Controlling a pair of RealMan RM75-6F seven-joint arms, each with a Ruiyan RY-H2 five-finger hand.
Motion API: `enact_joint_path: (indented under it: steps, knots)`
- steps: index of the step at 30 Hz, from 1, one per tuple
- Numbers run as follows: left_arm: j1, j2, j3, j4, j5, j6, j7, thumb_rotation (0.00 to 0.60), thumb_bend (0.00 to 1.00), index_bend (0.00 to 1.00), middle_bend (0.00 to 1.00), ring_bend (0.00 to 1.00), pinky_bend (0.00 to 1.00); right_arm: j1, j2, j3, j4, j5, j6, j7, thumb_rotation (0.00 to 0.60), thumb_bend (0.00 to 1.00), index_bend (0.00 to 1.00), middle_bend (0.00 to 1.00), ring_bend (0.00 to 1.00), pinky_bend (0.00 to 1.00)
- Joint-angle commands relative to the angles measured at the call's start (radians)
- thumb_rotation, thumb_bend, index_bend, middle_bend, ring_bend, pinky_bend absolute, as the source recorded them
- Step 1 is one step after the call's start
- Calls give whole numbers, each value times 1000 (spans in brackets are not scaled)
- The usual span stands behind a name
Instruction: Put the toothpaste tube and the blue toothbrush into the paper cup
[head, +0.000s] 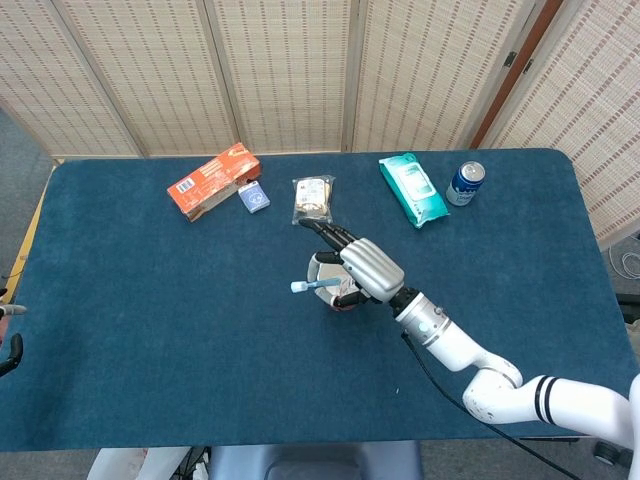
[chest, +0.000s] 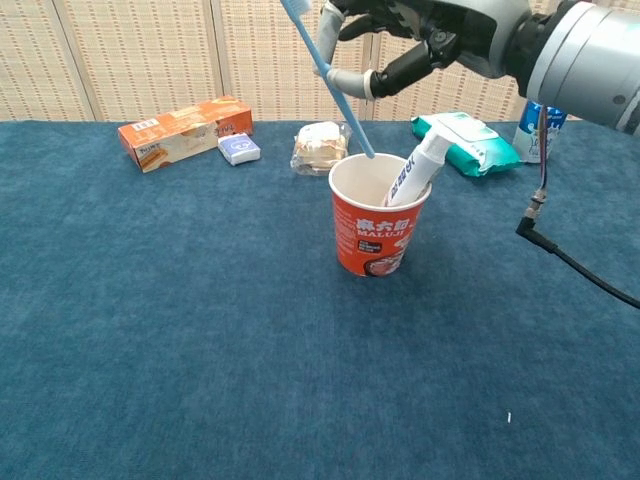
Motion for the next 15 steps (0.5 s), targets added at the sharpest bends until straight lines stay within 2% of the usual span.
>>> enact_joint_path:
  steps: [1, 15]
  knots:
    - [-1, 0, -1, 2, -3, -3, -1, 600, 523, 317, 155, 77, 164, 0, -21, -2, 42, 13, -3, 20, 600, 309, 601, 44, 0, 120]
    - [0, -1, -1, 4, -2, -3, -3, 600, 522, 317, 155, 77, 164, -11, -124, -47, 252, -10, 0, 213, 600, 309, 602, 45, 0, 120]
